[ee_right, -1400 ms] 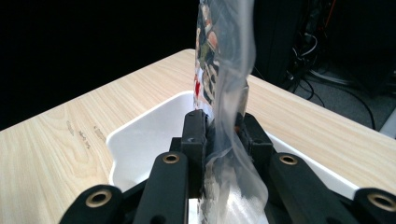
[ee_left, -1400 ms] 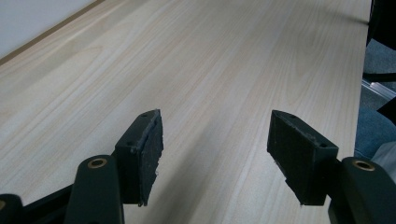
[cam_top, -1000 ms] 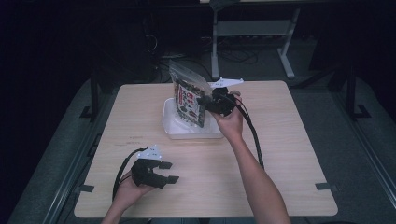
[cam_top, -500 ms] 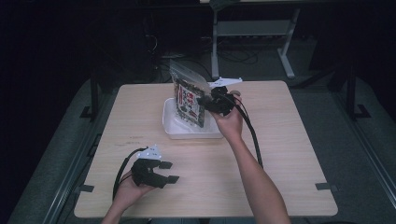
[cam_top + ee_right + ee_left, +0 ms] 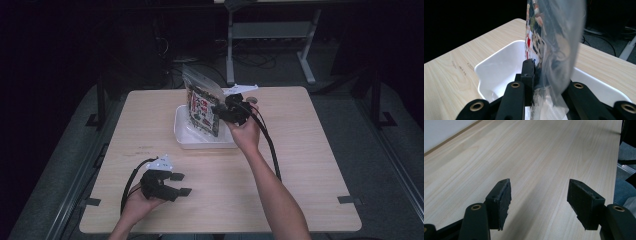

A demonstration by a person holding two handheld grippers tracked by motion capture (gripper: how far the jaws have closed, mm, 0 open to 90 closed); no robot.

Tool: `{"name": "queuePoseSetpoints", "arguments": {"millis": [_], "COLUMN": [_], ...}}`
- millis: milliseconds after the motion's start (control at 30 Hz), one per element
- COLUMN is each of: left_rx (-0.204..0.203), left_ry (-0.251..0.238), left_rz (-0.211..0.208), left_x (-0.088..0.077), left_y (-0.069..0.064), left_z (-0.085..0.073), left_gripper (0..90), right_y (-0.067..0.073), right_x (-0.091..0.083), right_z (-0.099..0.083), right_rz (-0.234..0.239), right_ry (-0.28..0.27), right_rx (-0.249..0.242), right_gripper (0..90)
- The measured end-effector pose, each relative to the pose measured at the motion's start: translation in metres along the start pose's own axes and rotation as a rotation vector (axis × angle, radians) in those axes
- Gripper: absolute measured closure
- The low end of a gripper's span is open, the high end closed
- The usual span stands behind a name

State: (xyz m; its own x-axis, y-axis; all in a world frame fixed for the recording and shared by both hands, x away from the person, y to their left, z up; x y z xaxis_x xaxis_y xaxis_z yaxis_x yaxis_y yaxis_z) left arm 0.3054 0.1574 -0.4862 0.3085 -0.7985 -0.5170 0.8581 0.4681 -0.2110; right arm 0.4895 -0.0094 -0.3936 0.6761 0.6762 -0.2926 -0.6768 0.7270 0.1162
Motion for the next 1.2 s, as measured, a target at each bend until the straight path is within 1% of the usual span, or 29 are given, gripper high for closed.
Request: {"name": "queuePoseSetpoints", "arguments": {"millis": [100, 267, 400, 433, 467, 500, 567, 600, 633, 667, 767, 800, 967, 1100, 1133, 1200], "left_rx": [-0.001, 0.0, -0.002, -0.004, -0.004, -0.006, -0.003, -0.003, -0.003, -0.004, -0.002, -0.002, 0.001, 0.003, 0.007, 0.007], "left_ry": [0.0, 0.002, -0.001, -0.004, -0.004, -0.005, -0.004, -0.004, -0.004, -0.004, -0.002, -0.002, 0.002, 0.006, 0.009, 0.009], "left_rz": [0.0, -0.001, 0.0, 0.0, 0.001, 0.002, 0.001, 0.002, 0.001, 0.001, 0.003, 0.003, 0.007, 0.009, 0.01, 0.012], "left_x": [0.0, 0.001, 0.0, -0.001, -0.001, -0.001, -0.001, -0.001, -0.001, -0.001, -0.001, -0.001, 0.0, 0.0, -0.001, -0.001], "left_y": [0.0, 0.0, 0.0, 0.0, 0.001, 0.001, 0.001, 0.001, 0.001, 0.001, 0.001, 0.001, 0.001, 0.001, 0.002, 0.002], "left_z": [0.0, 0.0, 0.0, 0.0, 0.0, 0.0, 0.0, 0.0, 0.0, 0.0, 0.0, 0.0, 0.0, -0.001, -0.001, -0.001], "left_gripper": [35.2, 35.2, 35.2, 35.2, 35.2, 35.1, 35.1, 35.1, 35.1, 35.1, 35.1, 35.1, 34.9, 34.6, 34.6, 34.6], "right_y": [-0.002, -0.003, -0.006, -0.008, -0.008, -0.008, -0.009, -0.009, -0.009, -0.009, -0.009, -0.009, -0.01, -0.012, -0.012, -0.012], "right_x": [0.0, 0.0, -0.001, -0.003, -0.003, -0.004, -0.005, -0.005, -0.007, -0.009, -0.012, -0.015, -0.021, -0.028, -0.031, -0.033], "right_z": [0.0, -0.001, -0.001, -0.001, -0.001, 0.0, 0.0, 0.0, -0.001, -0.001, -0.001, -0.001, -0.001, -0.005, -0.007, -0.008], "right_rz": [0.005, 0.01, 0.032, 0.03, 0.03, 0.036, 0.032, 0.032, 0.041, 0.046, 0.057, 0.065, 0.079, 0.085, 0.09, 0.09], "right_ry": [-0.002, -0.005, -0.008, -0.015, -0.015, -0.022, -0.021, -0.021, -0.023, -0.022, -0.024, -0.025, -0.027, -0.019, -0.019, -0.018], "right_rx": [0.017, 0.028, 0.051, 0.054, 0.054, 0.063, 0.063, 0.063, 0.066, 0.067, 0.073, 0.081, 0.092, 0.095, 0.103, 0.107], "right_gripper": [75.0, 75.0, 73.5, 67.6, 67.6, 58.8, 55.6, 55.6, 51.6, 49.8, 48.0, 46.2, 44.4, 42.9, 42.3, 41.9]}}
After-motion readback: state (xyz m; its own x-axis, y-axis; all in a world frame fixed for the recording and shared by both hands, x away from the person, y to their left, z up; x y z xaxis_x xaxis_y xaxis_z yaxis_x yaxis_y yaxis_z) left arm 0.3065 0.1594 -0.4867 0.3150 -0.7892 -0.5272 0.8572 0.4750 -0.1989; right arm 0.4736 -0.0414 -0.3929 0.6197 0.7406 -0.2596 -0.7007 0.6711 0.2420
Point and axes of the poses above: each handheld gripper's, and its own axes: x roughly forward along the jaws, z roughly out of its top, y roughly to its left, the point moved 8 cm from there along x, roughly forward along the jaws, and after that the axes turned 12 degrees about -y, right-handed, at the moved point
